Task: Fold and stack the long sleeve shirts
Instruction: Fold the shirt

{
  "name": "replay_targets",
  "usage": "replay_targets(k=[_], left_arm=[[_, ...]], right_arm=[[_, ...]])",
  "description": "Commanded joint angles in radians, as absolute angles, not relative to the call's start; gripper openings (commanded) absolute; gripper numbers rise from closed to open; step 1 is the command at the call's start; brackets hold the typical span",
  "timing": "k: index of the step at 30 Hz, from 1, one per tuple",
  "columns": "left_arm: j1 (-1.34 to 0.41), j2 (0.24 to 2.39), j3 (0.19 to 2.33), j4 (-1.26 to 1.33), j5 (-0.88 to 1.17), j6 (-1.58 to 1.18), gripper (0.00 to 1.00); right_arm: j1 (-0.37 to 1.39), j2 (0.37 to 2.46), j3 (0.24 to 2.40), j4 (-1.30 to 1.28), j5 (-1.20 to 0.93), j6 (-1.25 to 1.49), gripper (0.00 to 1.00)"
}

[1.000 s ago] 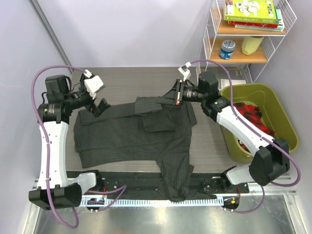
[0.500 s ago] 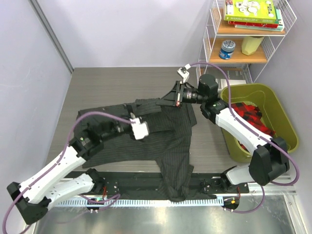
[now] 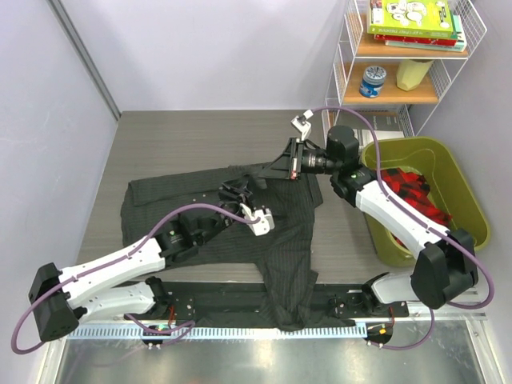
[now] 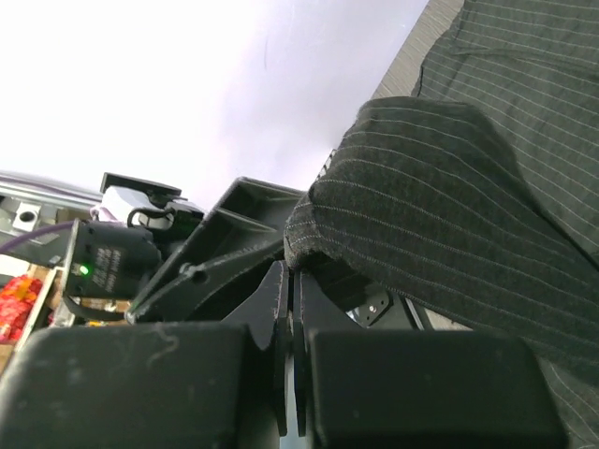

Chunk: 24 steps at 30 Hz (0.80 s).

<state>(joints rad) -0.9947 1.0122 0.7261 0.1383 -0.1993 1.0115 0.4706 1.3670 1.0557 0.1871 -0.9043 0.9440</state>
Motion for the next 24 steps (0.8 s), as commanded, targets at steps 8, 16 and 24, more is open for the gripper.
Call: replay_targets(k=[8, 16, 24], left_arm=[[-0.997, 0.884, 1.002, -0.411, 0.026, 0.7, 0.0], [-0.997, 0.905, 1.069, -0.748, 0.342, 0.522, 0.0], [-0.936, 1.066, 0.916, -0.74, 0.232, 0.547, 0.55]], right_arm=[[0.439, 1.313, 1.21, -0.246, -0.939, 0.524, 0.47], [0.213, 1.399, 1.339, -0.629, -0.907, 0.144, 0.63], [0.23, 1.554, 1.381, -0.641, -0.902, 0.074, 0.59]])
